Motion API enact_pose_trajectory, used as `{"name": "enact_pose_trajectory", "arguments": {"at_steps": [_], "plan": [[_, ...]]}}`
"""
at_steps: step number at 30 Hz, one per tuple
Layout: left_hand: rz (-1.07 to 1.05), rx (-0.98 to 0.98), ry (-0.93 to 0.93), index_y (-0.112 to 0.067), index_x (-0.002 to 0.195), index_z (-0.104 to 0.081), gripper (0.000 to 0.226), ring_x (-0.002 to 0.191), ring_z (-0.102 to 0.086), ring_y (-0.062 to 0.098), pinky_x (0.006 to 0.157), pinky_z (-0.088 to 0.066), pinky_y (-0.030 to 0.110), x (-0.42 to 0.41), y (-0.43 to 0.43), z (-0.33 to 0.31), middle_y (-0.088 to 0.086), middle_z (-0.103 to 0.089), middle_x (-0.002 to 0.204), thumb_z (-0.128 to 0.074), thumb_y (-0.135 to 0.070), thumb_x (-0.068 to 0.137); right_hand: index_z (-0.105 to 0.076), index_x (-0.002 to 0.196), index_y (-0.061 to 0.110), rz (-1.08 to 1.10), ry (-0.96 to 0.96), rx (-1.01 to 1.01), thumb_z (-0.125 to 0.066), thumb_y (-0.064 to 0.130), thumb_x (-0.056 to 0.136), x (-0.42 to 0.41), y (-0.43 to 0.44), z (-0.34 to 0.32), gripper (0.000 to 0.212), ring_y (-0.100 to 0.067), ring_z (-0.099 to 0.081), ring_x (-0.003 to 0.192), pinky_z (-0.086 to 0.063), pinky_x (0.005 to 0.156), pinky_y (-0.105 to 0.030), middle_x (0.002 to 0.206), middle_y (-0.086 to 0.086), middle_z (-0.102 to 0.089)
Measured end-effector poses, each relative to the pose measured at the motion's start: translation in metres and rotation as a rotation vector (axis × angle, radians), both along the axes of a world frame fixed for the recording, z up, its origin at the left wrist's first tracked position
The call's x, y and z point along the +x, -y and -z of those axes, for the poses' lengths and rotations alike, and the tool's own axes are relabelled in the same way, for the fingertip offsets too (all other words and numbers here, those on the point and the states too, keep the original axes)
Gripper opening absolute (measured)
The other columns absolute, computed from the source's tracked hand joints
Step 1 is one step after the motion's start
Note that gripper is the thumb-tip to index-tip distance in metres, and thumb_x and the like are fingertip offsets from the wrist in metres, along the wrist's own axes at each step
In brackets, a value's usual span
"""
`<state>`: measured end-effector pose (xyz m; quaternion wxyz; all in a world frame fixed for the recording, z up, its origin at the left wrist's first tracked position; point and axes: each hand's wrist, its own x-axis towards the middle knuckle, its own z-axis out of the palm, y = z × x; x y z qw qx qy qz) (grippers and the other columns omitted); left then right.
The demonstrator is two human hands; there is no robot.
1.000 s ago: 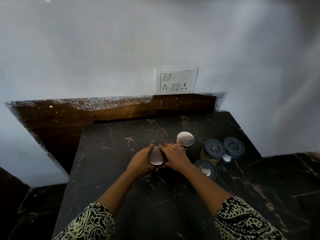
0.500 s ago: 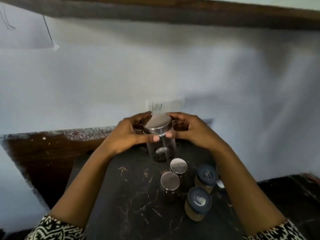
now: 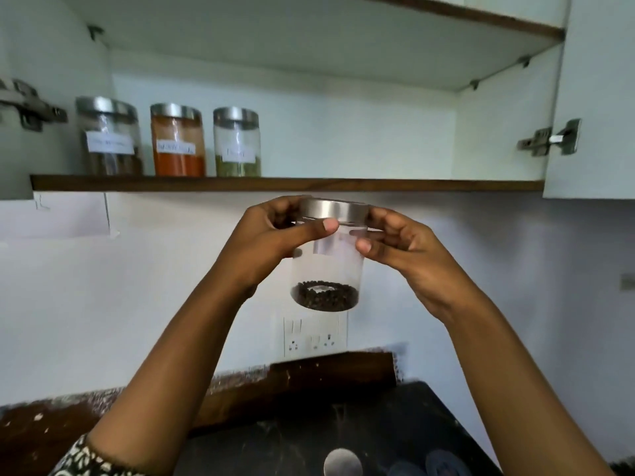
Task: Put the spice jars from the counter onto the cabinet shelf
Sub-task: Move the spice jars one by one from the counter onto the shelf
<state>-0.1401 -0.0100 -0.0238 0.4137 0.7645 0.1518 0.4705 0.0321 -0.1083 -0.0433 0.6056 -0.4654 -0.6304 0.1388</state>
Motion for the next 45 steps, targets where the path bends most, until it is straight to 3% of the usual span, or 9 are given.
{"name": "enact_pose_trajectory", "arguments": {"at_steps": [6, 12, 20, 24, 29, 33, 38, 42, 45], "plan": [[0.024, -0.026, 0.133, -0.022, 0.105, -0.068, 0.049, 0.079, -0.068, -0.001, 0.074, -0.057, 0.029, 0.024, 0.018, -0.027, -0.012, -0.073, 0.087, -0.071, -0.041, 0.06, -0.043, 0.136, 0.04, -0.072, -0.007, -0.009, -0.082, 0.028, 0.065, 0.016, 0.008, -0.019, 0.082, -0.009, -0.059, 0.116, -0.047, 0.097, -0.031, 0.133, 0.016, -0.055], [-0.094, -0.008, 0.168, -0.024, 0.111, -0.06, 0.066, 0.093, -0.067, 0.012, 0.072, -0.056, 0.033, 0.056, 0.028, -0.033, -0.003, -0.069, 0.102, -0.078, -0.054, 0.056, -0.037, 0.134, 0.047, -0.099, 0.002, -0.044, -0.082, 0.029, 0.063, 0.026, 0.015, -0.03, 0.085, -0.002, -0.065, 0.101, -0.053, 0.079, -0.018, 0.126, 0.013, -0.057], [-0.281, 0.152, 0.146, -0.027, 0.113, -0.052, 0.071, 0.093, -0.064, 0.011, 0.075, -0.055, 0.034, 0.086, 0.042, -0.029, -0.006, -0.066, 0.103, -0.074, -0.064, 0.057, -0.045, 0.127, 0.038, 0.118, 0.029, -0.09, -0.082, 0.05, 0.054, 0.045, 0.021, -0.027, 0.082, -0.011, -0.06, 0.106, -0.052, 0.09, -0.032, 0.12, 0.008, -0.055], [-0.033, 0.005, 0.262, -0.023, 0.109, -0.061, 0.052, 0.079, -0.064, 0.004, 0.06, -0.055, 0.021, 0.086, 0.042, -0.034, -0.001, -0.066, 0.096, -0.068, -0.05, 0.065, -0.056, 0.119, 0.033, 0.004, -0.057, -0.054, -0.083, 0.035, 0.056, 0.064, 0.028, -0.034, 0.069, -0.019, -0.065, 0.105, -0.056, 0.087, -0.036, 0.119, 0.002, -0.061], [0.335, -0.15, 0.131, -0.017, 0.122, -0.061, 0.064, 0.113, -0.062, 0.026, 0.092, -0.052, 0.046, 0.088, 0.023, -0.031, 0.007, -0.067, 0.12, -0.064, -0.057, 0.072, -0.052, 0.122, 0.031, -0.123, -0.124, -0.01, -0.083, 0.03, 0.05, 0.073, 0.029, -0.039, 0.079, -0.018, -0.064, 0.108, -0.055, 0.079, -0.029, 0.121, 0.002, -0.063], [0.57, -0.277, 0.155, -0.012, 0.12, -0.065, 0.08, 0.111, -0.063, 0.033, 0.084, -0.055, 0.044, 0.096, 0.015, -0.025, 0.018, -0.064, 0.122, -0.075, -0.063, 0.059, -0.052, 0.116, 0.031, -0.035, -0.084, 0.012, -0.087, 0.037, 0.05, 0.067, 0.027, -0.032, 0.074, -0.013, -0.065, 0.104, -0.054, 0.083, -0.028, 0.115, 0.006, -0.066], [0.325, -0.259, 0.282, -0.014, 0.108, -0.071, 0.07, 0.102, -0.067, 0.03, 0.076, -0.058, 0.039, 0.107, 0.014, -0.023, 0.014, -0.071, 0.109, -0.073, -0.064, 0.059, -0.047, 0.125, 0.036, 0.327, 0.09, 0.088, -0.068, 0.062, 0.055, 0.053, 0.029, -0.025, 0.078, 0.003, -0.056, 0.102, -0.047, 0.076, -0.014, 0.122, 0.02, -0.052], [0.106, -0.202, 0.311, -0.016, 0.119, -0.058, 0.065, 0.102, -0.066, 0.02, 0.069, -0.057, 0.03, 0.118, 0.027, -0.024, 0.004, -0.068, 0.111, -0.068, -0.046, 0.063, -0.035, 0.135, 0.037, 0.376, 0.163, 0.021, -0.076, 0.056, 0.062, 0.051, 0.016, -0.021, 0.086, -0.004, -0.05, 0.112, -0.047, 0.091, -0.024, 0.125, 0.019, -0.041], [0.066, -0.147, 0.297, -0.024, 0.12, -0.055, 0.066, 0.096, -0.066, 0.012, 0.067, -0.056, 0.024, 0.119, 0.032, -0.024, -0.001, -0.066, 0.11, -0.069, -0.044, 0.059, -0.041, 0.127, 0.038, 0.358, 0.102, 0.019, -0.078, 0.049, 0.065, 0.056, 0.01, -0.022, 0.073, -0.005, -0.051, 0.108, -0.049, 0.084, -0.021, 0.126, 0.015, -0.045]]}}
